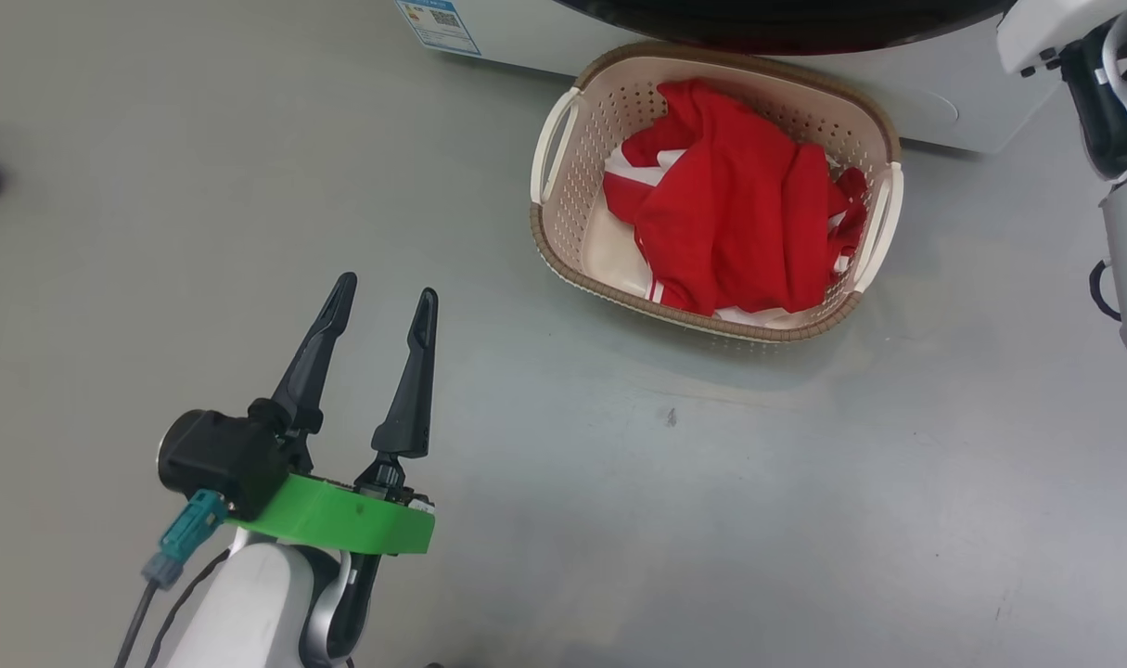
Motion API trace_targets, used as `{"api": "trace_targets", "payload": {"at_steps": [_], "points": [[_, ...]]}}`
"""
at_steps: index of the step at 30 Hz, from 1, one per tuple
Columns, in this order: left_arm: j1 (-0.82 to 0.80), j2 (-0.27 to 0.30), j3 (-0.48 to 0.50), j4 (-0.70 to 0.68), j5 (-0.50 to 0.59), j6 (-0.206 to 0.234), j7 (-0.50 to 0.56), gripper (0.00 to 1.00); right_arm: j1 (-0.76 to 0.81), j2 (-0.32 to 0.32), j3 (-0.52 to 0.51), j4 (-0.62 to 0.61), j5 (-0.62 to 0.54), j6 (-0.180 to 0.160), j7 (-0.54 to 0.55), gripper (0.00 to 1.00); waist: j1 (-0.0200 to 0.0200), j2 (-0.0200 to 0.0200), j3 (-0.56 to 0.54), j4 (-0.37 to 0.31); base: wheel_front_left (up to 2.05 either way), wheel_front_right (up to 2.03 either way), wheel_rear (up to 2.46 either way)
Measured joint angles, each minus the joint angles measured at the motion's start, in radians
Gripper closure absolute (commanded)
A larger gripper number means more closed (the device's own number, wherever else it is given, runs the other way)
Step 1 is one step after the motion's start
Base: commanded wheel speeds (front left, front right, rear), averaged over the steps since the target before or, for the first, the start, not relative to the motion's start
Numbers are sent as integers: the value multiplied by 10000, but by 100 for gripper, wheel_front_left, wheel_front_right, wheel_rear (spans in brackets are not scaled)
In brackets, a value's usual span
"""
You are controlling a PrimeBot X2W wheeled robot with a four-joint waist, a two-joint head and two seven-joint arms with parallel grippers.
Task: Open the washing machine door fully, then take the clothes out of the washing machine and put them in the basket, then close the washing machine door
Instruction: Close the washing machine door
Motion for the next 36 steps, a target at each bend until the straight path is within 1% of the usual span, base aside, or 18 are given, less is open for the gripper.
{"api": "trace_targets", "payload": {"at_steps": [8,10,12,15,23,27,31,36], "points": [[-38,-44,12,69,10,-13,0,0,-352,-69,-178,514,-21,-21,-351,100,0,0,36,91,0,0,0],[-47,-52,15,79,10,-92,-2,0,-394,-107,-203,652,-59,-23,-426,100,0,0,19,111,0,0,0],[-51,-56,13,105,10,-96,-2,0,-478,-123,-205,798,-73,-98,-520,100,0,0,11,124,0,0,0],[-97,-65,8,136,13,-100,-2,0,-553,-125,-207,976,-73,-109,-602,100,0,0,-3,139,0,0,0],[-151,-94,111,286,73,-102,-2,0,-514,-63,36,1455,-98,-98,-1066,100,0,1,-118,74,0,0,0],[-151,-98,265,320,86,-102,-2,0,-231,161,282,1536,-100,-82,-1369,100,0,1,-258,-26,0,0,0],[-144,-100,449,339,173,-100,-2,0,469,575,477,1532,-65,-2,-1586,100,0,1,-421,-255,0,0,0],[-139,-100,610,389,359,-100,-2,0,1129,715,581,1329,33,6,-1747,100,0,1,-597,-554,0,0,0]]}}
